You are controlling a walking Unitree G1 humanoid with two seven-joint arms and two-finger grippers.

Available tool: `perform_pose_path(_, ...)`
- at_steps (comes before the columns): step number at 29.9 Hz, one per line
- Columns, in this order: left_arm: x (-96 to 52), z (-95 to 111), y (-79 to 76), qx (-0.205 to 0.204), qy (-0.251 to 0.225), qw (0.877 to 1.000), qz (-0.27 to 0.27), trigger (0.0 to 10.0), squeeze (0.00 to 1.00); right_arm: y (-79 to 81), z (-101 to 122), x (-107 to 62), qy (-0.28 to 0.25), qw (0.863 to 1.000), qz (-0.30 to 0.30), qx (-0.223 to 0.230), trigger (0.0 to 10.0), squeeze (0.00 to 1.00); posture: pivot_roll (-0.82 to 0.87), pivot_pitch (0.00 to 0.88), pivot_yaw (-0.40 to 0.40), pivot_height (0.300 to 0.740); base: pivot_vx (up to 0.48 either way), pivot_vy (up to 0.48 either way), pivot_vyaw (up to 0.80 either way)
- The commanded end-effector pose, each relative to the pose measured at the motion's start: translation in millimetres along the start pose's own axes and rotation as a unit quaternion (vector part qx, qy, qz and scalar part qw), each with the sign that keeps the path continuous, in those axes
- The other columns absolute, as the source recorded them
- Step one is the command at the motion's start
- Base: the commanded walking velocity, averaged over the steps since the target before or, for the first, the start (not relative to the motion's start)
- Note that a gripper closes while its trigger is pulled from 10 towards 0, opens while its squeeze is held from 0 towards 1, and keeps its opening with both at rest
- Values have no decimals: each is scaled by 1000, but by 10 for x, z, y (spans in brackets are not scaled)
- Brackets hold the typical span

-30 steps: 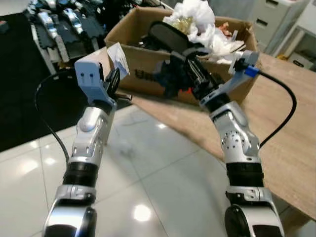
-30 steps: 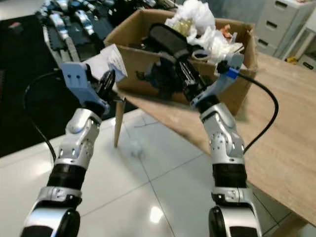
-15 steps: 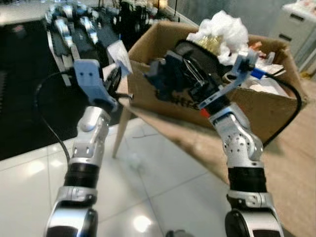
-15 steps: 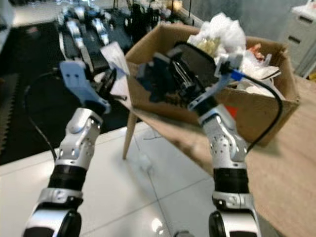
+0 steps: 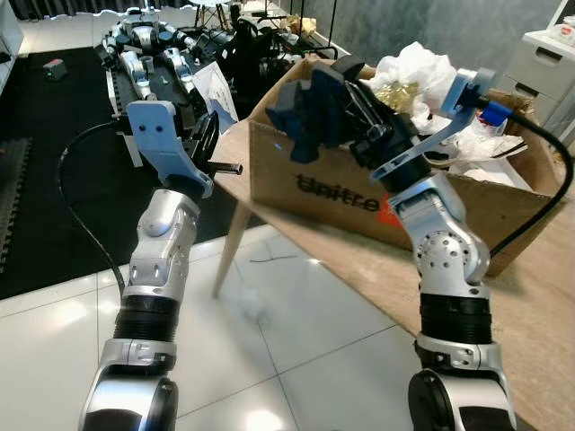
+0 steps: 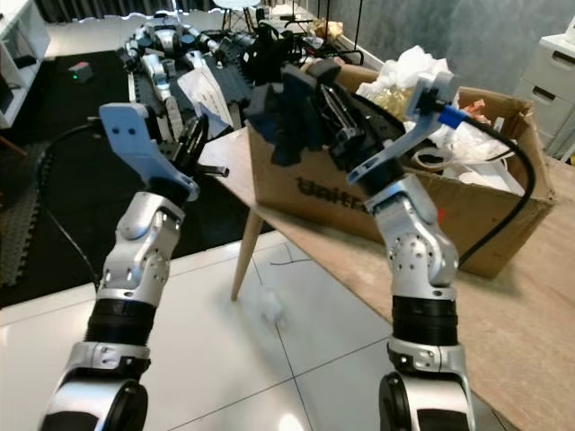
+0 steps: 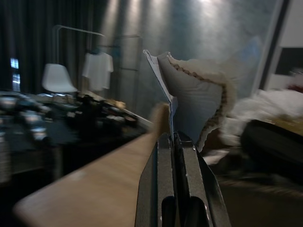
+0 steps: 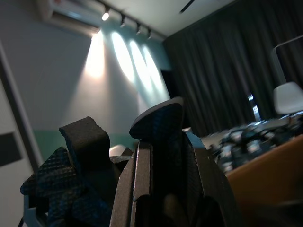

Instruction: Picking trash to rubbish bin

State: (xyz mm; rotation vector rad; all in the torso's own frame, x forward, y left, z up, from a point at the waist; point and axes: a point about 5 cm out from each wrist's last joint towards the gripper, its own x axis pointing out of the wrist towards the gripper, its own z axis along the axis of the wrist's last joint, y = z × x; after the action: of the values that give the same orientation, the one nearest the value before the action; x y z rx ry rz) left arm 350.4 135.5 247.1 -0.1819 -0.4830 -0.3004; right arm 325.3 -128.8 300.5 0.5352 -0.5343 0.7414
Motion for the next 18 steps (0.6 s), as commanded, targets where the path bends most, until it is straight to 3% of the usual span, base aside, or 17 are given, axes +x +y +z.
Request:
perform_pose_path(1, 27, 7, -90, 1, 1, 1000, -20, 10000, 0, -8, 86, -7, -8, 1000, -4, -8, 10000, 0, 6, 70, 5, 740, 345, 0, -800)
perform_pose_path(9, 32, 20, -123, -1, -1, 1000, -26, 10000, 0, -11, 128, -1, -18, 1000, -14, -13, 10000, 0, 4, 69, 8, 740, 349, 0, -800)
perform_pose_path(18, 58, 58, -121, -6, -3, 1000, -24, 10000, 0, -98, 156, -18, -16, 997, -54, -43, 10000, 0, 5, 71, 15, 740, 286, 0, 0)
